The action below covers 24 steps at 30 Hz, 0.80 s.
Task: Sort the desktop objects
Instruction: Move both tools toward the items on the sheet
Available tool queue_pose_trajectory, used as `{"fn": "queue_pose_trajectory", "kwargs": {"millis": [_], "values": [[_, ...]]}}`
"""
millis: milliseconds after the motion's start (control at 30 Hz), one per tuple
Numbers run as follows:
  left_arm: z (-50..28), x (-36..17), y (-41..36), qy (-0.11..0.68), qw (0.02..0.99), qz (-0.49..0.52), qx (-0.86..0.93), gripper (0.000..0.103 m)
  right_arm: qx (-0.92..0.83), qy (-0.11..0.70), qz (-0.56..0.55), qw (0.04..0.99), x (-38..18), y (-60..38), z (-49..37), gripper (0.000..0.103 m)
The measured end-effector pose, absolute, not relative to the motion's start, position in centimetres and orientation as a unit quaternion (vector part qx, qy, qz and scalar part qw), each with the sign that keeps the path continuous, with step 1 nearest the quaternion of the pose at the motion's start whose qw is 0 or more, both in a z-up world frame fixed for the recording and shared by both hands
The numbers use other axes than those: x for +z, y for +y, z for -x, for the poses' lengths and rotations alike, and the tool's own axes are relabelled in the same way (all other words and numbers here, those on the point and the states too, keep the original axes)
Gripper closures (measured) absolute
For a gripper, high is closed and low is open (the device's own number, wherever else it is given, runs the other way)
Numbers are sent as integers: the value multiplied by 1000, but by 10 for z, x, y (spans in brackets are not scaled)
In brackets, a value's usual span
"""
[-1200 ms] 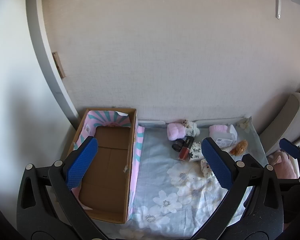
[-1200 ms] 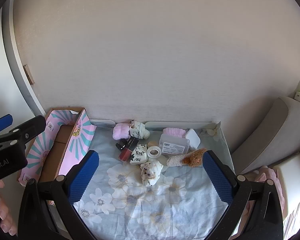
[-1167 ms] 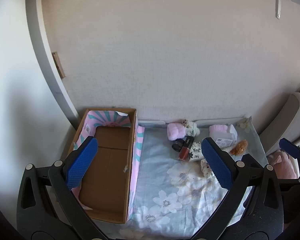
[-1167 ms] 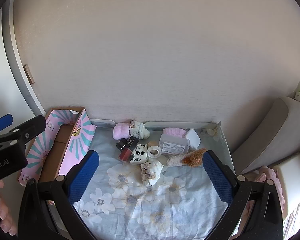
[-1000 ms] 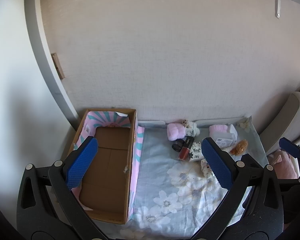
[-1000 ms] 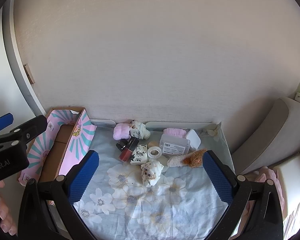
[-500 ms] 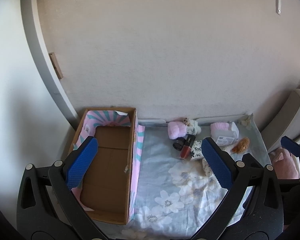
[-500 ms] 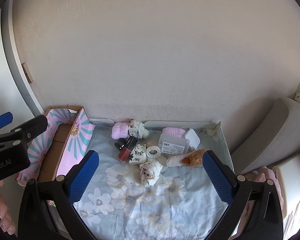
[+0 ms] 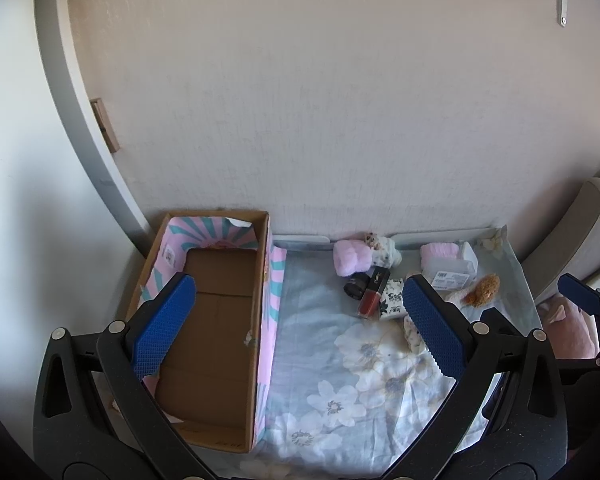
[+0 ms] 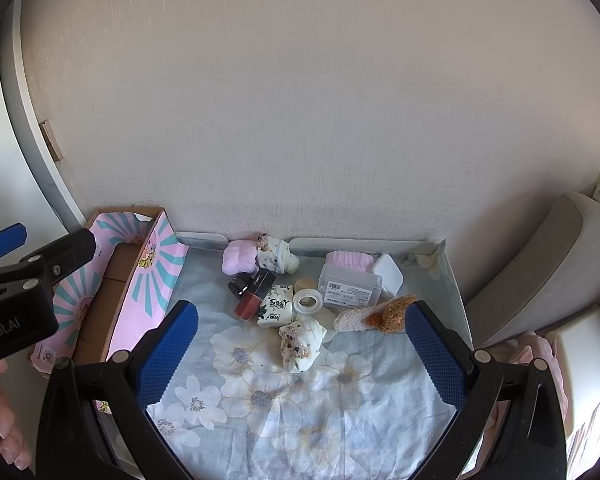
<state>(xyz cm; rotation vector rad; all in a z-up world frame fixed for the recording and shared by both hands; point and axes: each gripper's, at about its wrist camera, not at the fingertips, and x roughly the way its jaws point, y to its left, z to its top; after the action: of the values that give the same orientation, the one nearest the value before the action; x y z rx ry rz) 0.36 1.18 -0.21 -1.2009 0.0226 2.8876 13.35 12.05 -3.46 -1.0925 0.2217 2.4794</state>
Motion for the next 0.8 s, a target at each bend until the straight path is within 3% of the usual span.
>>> {"fn": "queue_pose_trajectory", "kwargs": {"millis": [500, 800], "values": [[5, -9, 14, 0, 14, 389, 921, 0, 891, 85, 393, 213, -40, 128, -134, 0], [22, -26, 7, -27, 22, 415, 909, 0, 886, 112, 375, 248, -41, 183, -149, 0]]}}
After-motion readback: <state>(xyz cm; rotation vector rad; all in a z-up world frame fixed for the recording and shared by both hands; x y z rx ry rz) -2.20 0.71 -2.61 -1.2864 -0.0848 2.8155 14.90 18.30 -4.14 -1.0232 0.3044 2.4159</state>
